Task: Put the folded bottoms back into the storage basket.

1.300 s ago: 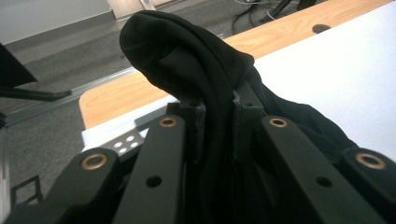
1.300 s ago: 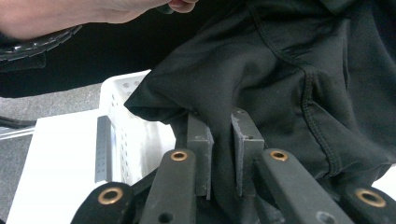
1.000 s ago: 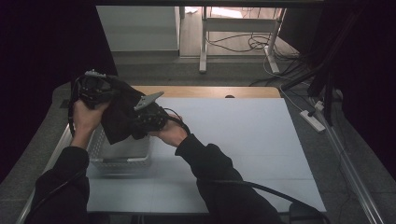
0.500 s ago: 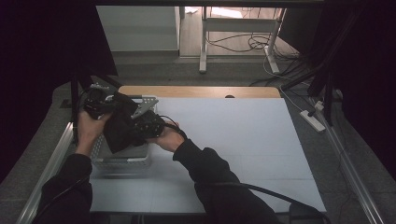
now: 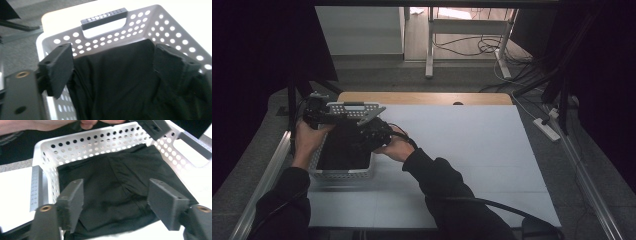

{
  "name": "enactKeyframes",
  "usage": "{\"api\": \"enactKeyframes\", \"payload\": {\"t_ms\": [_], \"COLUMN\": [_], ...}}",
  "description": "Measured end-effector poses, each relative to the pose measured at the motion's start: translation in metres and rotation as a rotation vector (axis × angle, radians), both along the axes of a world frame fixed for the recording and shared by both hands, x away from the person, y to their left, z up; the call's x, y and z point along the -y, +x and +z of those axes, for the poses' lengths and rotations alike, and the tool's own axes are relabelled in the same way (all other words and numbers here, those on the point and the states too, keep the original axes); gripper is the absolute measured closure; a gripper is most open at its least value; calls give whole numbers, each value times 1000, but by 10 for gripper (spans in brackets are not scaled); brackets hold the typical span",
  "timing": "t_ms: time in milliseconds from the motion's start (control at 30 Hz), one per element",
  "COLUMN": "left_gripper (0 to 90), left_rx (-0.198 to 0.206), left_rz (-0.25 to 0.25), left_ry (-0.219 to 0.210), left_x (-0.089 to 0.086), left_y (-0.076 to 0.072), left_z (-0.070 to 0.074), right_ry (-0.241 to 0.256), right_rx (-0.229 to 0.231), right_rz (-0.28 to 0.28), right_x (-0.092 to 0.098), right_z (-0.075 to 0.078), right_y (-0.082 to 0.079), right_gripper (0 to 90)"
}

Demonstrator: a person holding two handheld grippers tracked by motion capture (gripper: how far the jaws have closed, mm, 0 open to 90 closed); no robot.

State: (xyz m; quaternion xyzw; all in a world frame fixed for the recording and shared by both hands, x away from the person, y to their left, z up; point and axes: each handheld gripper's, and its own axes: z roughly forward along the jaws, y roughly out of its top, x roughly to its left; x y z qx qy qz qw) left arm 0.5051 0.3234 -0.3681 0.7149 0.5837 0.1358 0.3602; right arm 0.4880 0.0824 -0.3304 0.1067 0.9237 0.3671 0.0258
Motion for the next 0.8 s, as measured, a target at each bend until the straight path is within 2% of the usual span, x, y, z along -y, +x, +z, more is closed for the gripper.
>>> {"api": "enactKeyframes", "payload": {"t_ms": [100, 233, 400, 600, 800], "left_gripper": [123, 78, 30, 0, 0], "left_rx": [-12, -9, -5, -6, 11], "left_rz": [-1, -25, -58, -99, -132], "left_ry": [-24, -64, -74, -125, -175], "left_x": [3, 5, 12, 20, 25], "left_y": [-2, -6, -11, -17, -28], "left_z": [0, 0, 0, -2, -4], "right_ry": [-4, -23, -26, -39, -52], "right_rx": [-16, -25, -32, -52, -67], "right_rz": [-9, 0, -24, -38, -50], "right_x": [4, 9, 17, 27, 39], "right_z": [0, 1, 3, 3, 1], "right_y": [1, 2, 3, 5, 6], "right_gripper": [199, 163, 101, 64, 43]}}
